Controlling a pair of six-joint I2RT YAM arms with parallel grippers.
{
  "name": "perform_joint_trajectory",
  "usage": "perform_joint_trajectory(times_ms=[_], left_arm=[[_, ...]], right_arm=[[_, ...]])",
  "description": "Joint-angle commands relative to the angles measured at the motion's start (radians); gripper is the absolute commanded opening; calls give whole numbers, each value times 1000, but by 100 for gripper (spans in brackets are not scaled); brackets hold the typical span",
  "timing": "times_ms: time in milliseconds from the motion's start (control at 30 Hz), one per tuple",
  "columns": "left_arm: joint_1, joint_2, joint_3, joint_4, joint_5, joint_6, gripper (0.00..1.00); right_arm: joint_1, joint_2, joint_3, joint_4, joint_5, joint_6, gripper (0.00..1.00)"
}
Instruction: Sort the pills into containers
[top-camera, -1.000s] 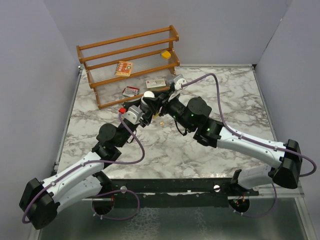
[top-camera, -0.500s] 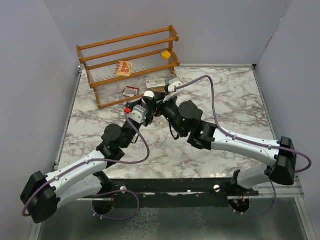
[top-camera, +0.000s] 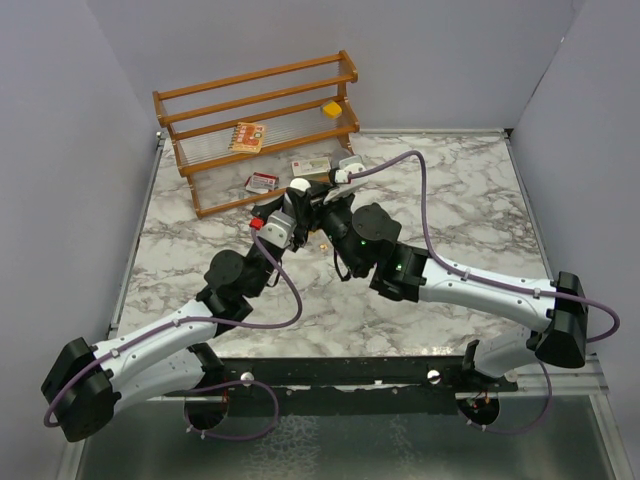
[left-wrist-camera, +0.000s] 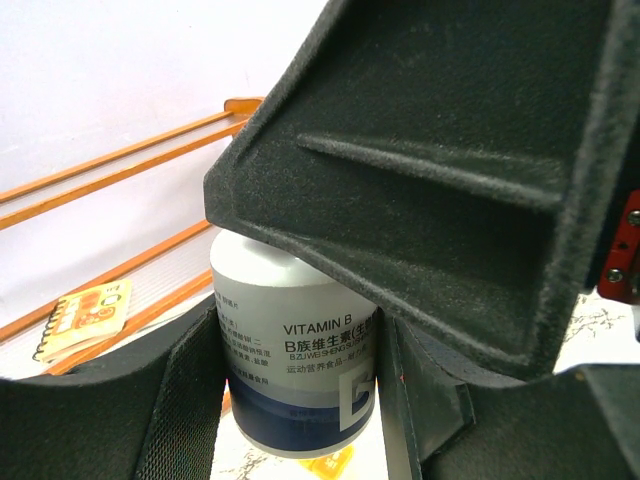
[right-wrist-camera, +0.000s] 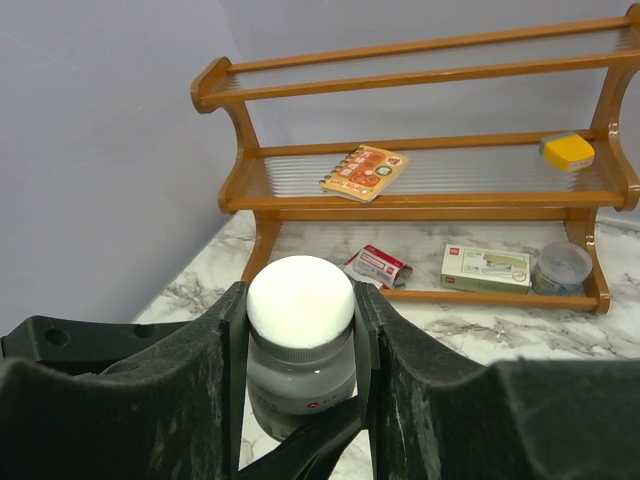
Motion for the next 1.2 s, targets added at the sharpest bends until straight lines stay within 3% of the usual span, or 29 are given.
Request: perform_joint_trajectory(times_ms=[0, 200, 467, 633, 933, 1167], left_arm=[[-45, -13, 61, 111, 106, 18, 0], [-45, 7, 67, 108, 85, 21, 0], [-45, 36, 79, 95, 44, 23, 0], [-46, 43, 83, 90, 34, 25, 0], [-45, 42, 76, 89, 12, 27, 0], [-45, 21, 73, 75, -30, 53, 0]], right_arm=[[67, 66, -20, -145, -116, -15, 15], [95, 57, -9, -150, -105, -54, 34], [113, 5, -37, -156, -78, -59, 36], [117, -21, -55, -153, -65, -62, 57], [127, -25, -56, -154, -56, -65, 60], [131, -52, -63, -156, -38, -73, 71]])
